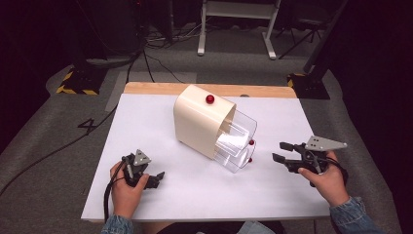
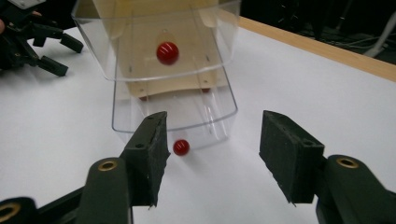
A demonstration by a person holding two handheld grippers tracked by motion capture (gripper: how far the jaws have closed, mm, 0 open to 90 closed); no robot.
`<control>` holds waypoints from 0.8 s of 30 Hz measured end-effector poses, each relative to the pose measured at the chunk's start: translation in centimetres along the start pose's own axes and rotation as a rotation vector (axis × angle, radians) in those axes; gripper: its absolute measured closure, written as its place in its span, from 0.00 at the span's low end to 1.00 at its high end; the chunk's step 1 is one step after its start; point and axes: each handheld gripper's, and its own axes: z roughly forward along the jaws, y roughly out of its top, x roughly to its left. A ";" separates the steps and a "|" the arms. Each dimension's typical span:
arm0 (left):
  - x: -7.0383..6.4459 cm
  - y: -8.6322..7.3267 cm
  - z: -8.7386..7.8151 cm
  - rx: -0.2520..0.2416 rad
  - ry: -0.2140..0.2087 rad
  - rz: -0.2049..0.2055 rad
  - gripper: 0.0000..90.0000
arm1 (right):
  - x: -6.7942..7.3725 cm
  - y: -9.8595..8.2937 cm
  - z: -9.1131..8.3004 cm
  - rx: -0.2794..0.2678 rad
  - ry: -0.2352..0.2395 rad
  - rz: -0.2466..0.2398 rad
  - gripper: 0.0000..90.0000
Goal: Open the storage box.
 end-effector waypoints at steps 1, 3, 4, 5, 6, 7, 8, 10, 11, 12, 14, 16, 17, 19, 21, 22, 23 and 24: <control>0.1 0.0 0.0 -0.005 -0.004 -0.002 0.12 | -0.2 -0.2 -0.3 0.011 -0.012 0.001 0.46; 0.2 -0.1 -0.2 -0.018 0.007 -0.032 0.15 | -0.4 -0.6 -0.9 0.029 -0.027 0.003 0.46; 0.2 -0.1 -0.3 -0.024 0.013 -0.050 0.21 | -0.6 -0.9 -1.2 0.034 -0.035 0.009 0.45; 0.3 -0.1 -0.6 -0.015 0.008 -0.058 0.22 | -0.7 -1.1 -1.5 0.042 -0.042 0.012 0.45; 0.3 -0.1 -0.8 -0.013 0.001 -0.064 0.20 | -0.8 -1.3 -1.7 0.047 -0.048 0.017 0.45; 0.4 -0.2 -0.9 -0.020 -0.007 -0.067 0.18 | -1.0 -1.6 -1.9 0.051 -0.052 0.025 0.45; 0.4 -0.3 -1.1 -0.019 -0.014 -0.067 0.18 | -1.2 -1.8 -2.1 0.058 -0.060 0.027 0.45; 0.5 -0.5 -1.6 -0.016 -0.021 -0.063 0.18 | -1.5 -2.2 -2.3 0.076 -0.064 0.041 0.44; 0.4 -0.5 -1.8 -0.016 -0.020 -0.057 0.18 | -1.8 -2.5 -2.4 0.088 -0.069 0.046 0.44; 0.4 -0.6 -2.1 -0.012 -0.023 -0.052 0.18 | -1.9 -2.6 -2.4 0.097 -0.072 0.049 0.43; 0.4 -0.9 -2.5 -0.001 -0.028 -0.043 0.18 | -2.4 -3.2 -2.4 0.121 -0.079 0.060 0.43; 0.4 -1.3 -2.8 0.006 -0.032 -0.035 0.18 | -2.8 -3.7 -2.4 0.144 -0.093 0.062 0.42; 0.4 -1.4 -2.8 0.012 -0.038 -0.031 0.18 | -2.9 -3.9 -2.3 0.155 -0.095 0.062 0.42; 0.6 -1.8 -2.8 0.022 -0.044 -0.029 0.18 | -3.3 -4.5 -2.3 0.179 -0.102 0.073 0.42; 0.7 -2.1 -2.7 0.009 -0.053 -0.034 0.18 | -3.7 -5.0 -2.3 0.194 -0.114 0.083 0.41; 0.8 -2.2 -2.7 0.001 -0.051 -0.035 0.18 | -3.9 -5.4 -2.3 0.205 -0.120 0.086 0.41; 0.8 -2.2 -2.7 -0.001 -0.050 -0.032 0.18 | -3.9 -5.6 -2.2 0.209 -0.125 0.091 0.41; 0.8 -2.3 -2.7 0.001 -0.052 -0.026 0.18 | -4.1 -5.9 -2.2 0.219 -0.129 0.091 0.40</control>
